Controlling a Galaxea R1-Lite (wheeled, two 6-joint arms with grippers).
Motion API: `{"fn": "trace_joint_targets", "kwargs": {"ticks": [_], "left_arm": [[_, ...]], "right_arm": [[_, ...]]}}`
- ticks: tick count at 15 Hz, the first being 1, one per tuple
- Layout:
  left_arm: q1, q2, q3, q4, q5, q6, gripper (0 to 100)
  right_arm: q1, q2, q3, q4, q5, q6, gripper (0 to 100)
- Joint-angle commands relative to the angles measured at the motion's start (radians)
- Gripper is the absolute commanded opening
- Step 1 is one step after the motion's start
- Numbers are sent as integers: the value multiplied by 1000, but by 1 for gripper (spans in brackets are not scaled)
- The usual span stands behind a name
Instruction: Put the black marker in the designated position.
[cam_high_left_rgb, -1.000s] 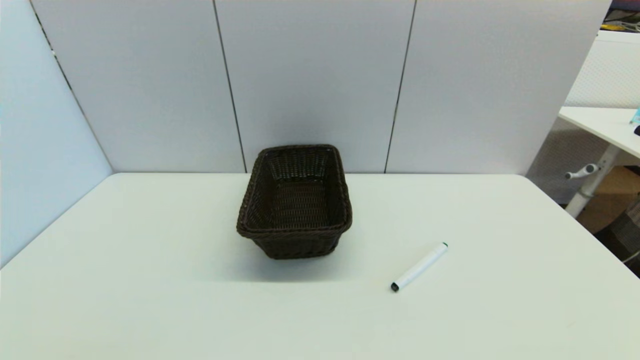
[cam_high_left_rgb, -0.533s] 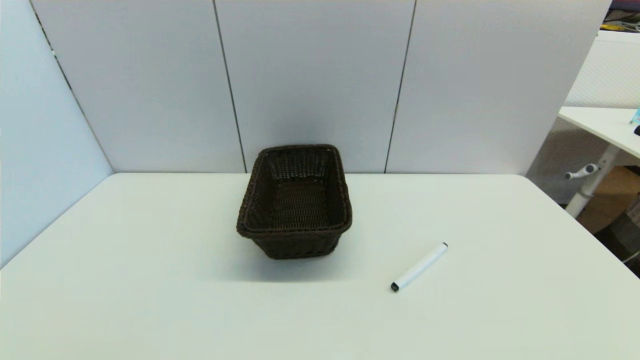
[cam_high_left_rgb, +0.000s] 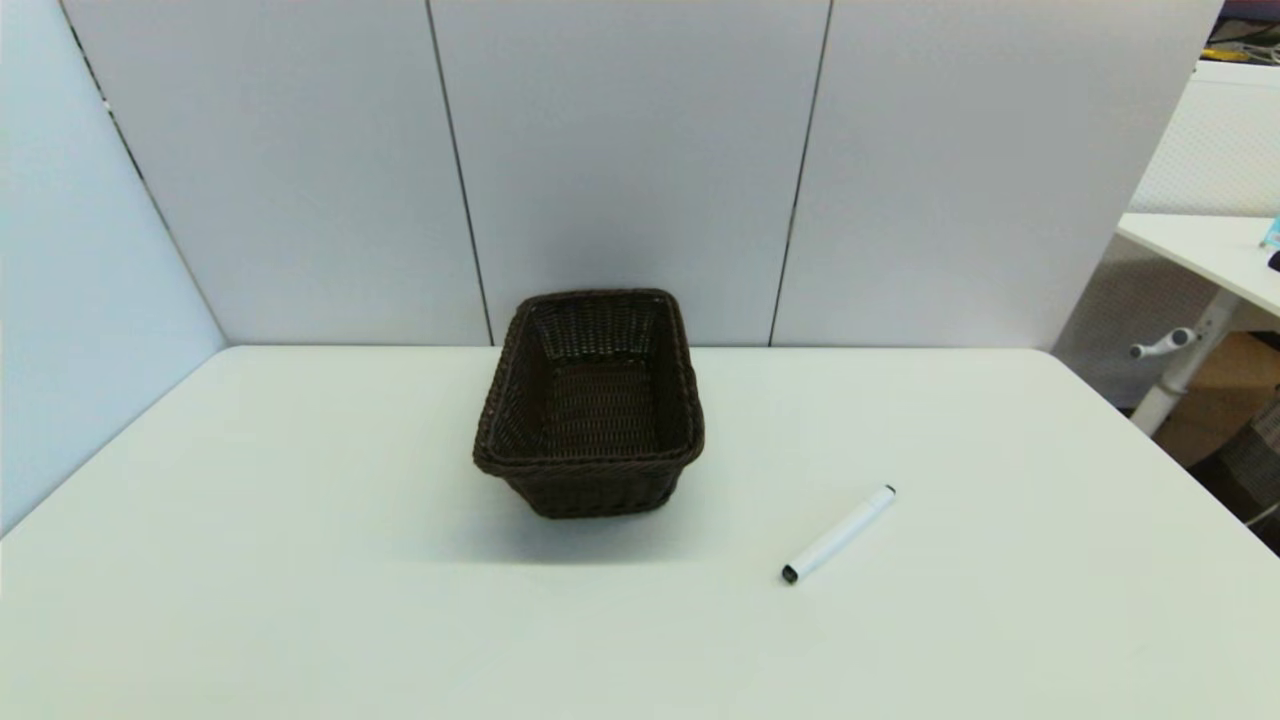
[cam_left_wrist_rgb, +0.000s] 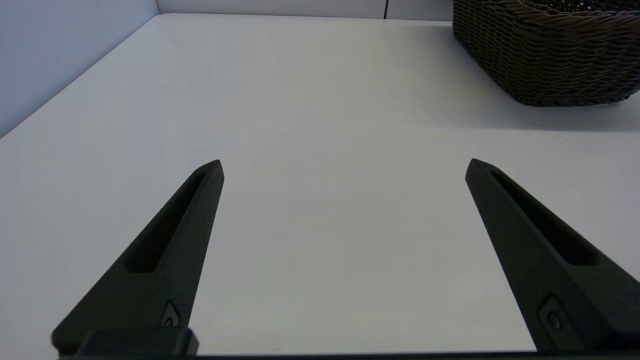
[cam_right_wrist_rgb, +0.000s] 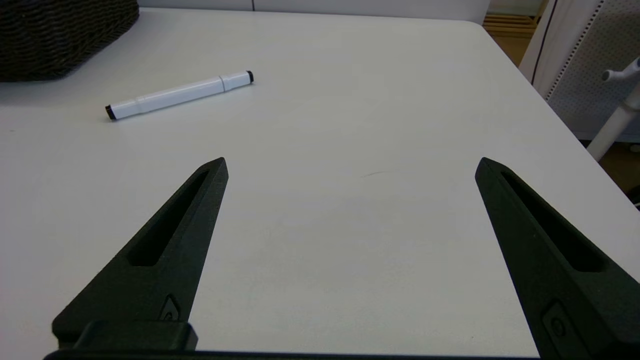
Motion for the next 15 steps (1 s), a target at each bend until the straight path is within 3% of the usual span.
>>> {"fn": "trace_joint_targets", "kwargs": {"ticks": [1,4,9,12,15], "left_arm": [[0,1,-2,2,2,-3,100],[-1,144,-114,34,-18,44,100],[-95,601,-541,186,-180,343,100],[-235,845,-661,195,-283,428,100],[-414,1087,-784,180,-297,458,100]], "right_arm": [[0,1,0,0,1,0,100],[0,1,0,0,1,0,100],[0,1,0,0,1,0,100],[0,1,0,0,1,0,100],[0,1,0,0,1,0,100]]}}
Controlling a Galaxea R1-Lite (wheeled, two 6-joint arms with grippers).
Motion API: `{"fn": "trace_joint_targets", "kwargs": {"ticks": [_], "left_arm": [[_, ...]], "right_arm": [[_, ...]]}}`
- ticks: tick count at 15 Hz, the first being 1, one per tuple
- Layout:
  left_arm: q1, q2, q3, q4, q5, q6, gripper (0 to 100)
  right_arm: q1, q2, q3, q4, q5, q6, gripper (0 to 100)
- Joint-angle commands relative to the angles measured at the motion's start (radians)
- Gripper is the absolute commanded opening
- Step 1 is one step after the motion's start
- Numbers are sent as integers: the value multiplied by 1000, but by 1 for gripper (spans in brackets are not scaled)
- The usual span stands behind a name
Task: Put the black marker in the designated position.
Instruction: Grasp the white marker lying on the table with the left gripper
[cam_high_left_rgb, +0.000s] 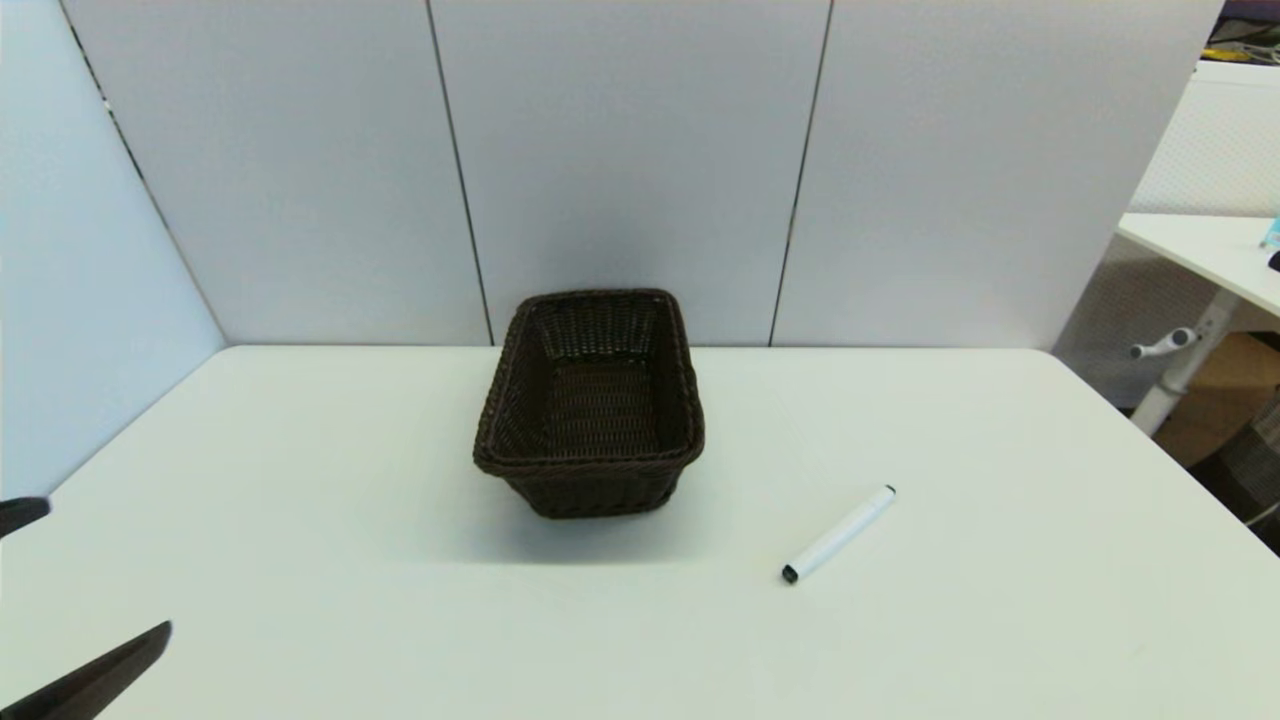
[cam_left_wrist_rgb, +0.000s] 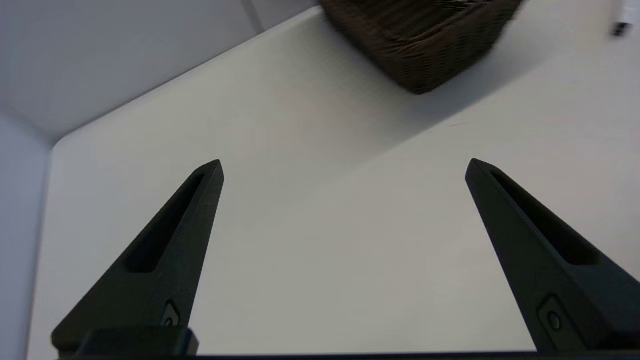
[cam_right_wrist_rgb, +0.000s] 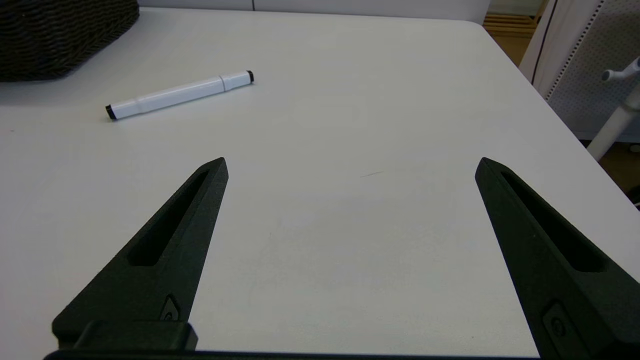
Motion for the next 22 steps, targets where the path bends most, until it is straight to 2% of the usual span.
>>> {"fn": "trace_joint_targets", "kwargs": {"ticks": [1,8,16,22], "left_arm": [[-325,509,-245,2,-68,82,100],[-577,902,-528,-14,-64,77,100],[-738,1184,-837,-12,-61,44,100],[-795,1384,-1032,-15,-61,-16,100]], "right_arm": [[0,1,0,0,1,-1,100],[0,1,0,0,1,-1,100],[0,1,0,0,1,-1,100],[0,1,0,0,1,-1,100]]}}
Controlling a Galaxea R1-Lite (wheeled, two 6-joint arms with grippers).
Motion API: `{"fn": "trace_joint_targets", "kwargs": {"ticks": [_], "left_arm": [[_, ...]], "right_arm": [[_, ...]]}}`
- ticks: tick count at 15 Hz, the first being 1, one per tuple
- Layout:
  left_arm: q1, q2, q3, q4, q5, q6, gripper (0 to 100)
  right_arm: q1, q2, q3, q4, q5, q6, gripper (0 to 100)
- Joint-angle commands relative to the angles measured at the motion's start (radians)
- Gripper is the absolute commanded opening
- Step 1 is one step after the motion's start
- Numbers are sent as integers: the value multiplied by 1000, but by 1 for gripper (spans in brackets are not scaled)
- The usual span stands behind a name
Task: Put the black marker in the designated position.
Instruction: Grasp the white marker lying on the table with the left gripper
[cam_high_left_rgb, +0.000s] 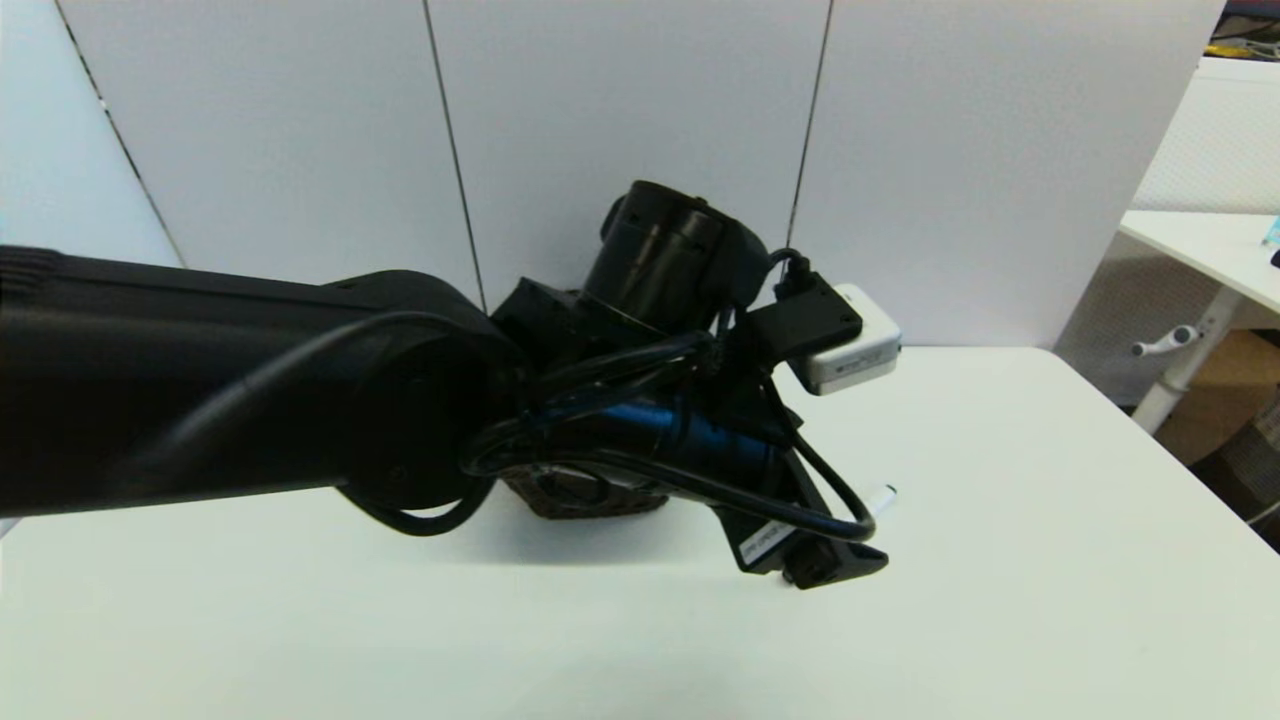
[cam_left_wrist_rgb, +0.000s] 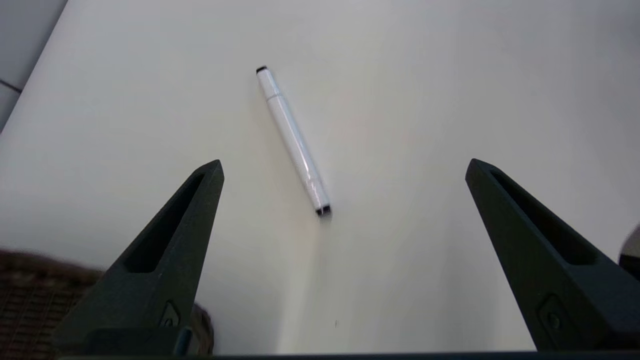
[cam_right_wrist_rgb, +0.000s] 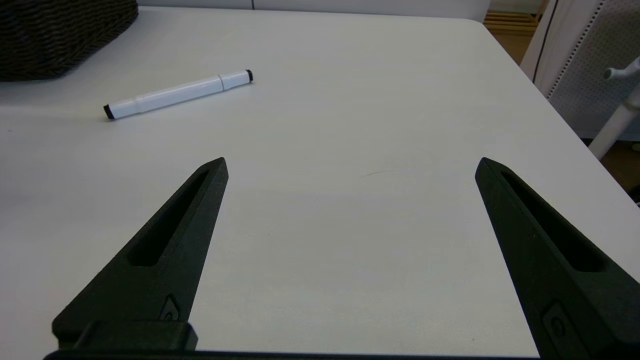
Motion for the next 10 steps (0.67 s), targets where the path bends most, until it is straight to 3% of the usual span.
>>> {"fn": "trace_joint_targets", "kwargs": {"ticks": [1,10], "left_arm": [[-37,164,-120,0,-2,-66,100],[-32,356,-248,-26,-2,-217,100]], "right_arm": [[0,1,0,0,1,0,100],[0,1,0,0,1,7,100]]}}
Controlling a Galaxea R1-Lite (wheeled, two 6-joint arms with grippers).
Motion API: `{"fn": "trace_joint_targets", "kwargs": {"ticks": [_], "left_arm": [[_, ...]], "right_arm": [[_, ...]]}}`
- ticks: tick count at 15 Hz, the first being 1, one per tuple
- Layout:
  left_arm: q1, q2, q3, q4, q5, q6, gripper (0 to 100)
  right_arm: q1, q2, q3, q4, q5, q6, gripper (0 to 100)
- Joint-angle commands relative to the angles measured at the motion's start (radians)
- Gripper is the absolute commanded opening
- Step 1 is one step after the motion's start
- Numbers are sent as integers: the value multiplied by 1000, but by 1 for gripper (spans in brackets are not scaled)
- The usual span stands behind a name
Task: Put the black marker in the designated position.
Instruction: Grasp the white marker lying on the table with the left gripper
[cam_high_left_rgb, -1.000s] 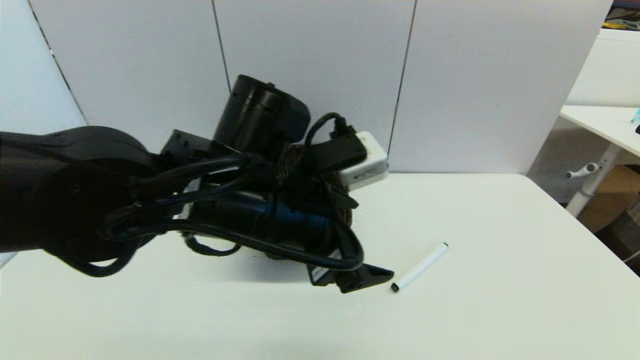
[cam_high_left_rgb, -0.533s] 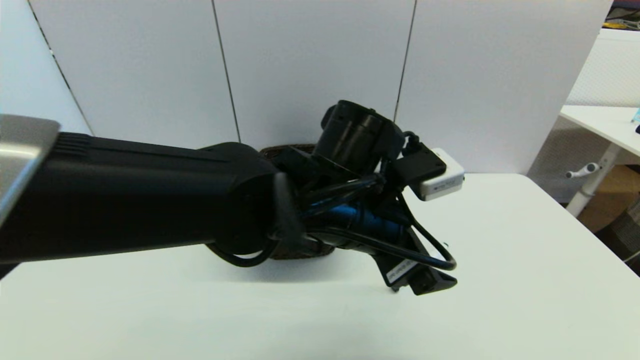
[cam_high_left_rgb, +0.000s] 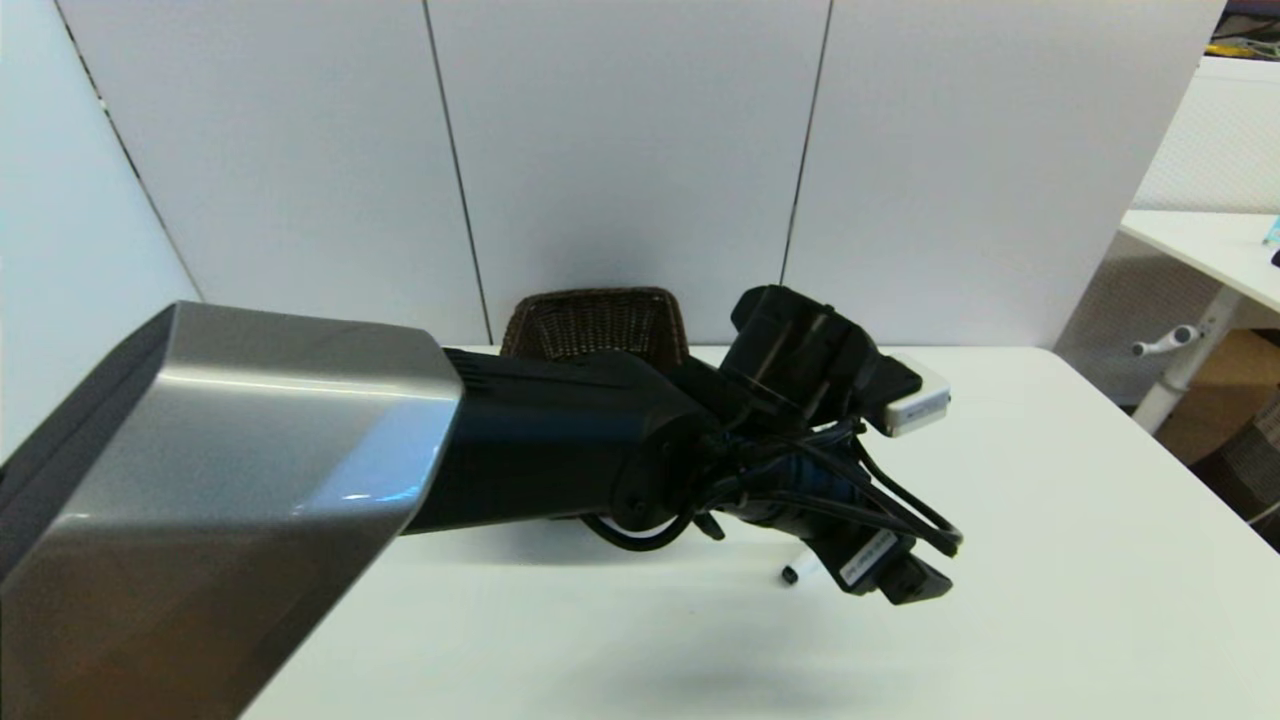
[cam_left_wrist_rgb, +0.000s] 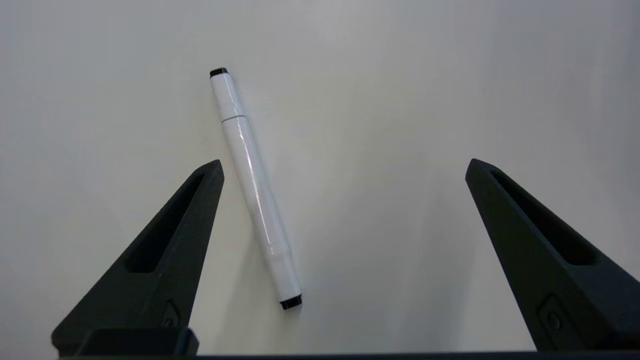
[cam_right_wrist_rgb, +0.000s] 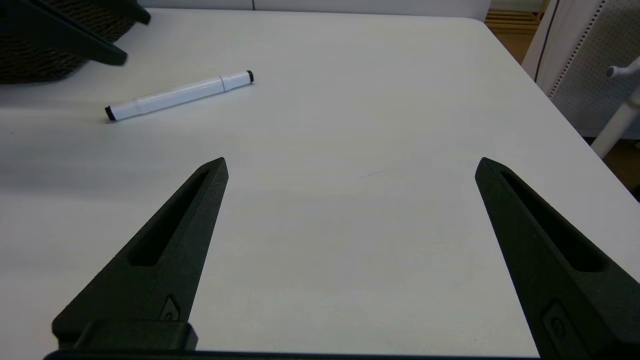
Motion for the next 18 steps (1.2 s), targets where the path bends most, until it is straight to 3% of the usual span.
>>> {"fn": "trace_joint_targets", "kwargs": {"ticks": [1,9,12,18], "left_arm": [[5,75,-19,-24,-2,-25,100],[43,129,-16,-116,3,-17,100],[45,149,-17,-139,69,-17,100],[45,172,-17,-136,70,-17,100]], "right_arm": [[0,1,0,-1,0,-1,100],[0,1,0,-1,0,-1,100],[0,1,0,1,0,-1,100],[0,1,0,1,0,-1,100]]}}
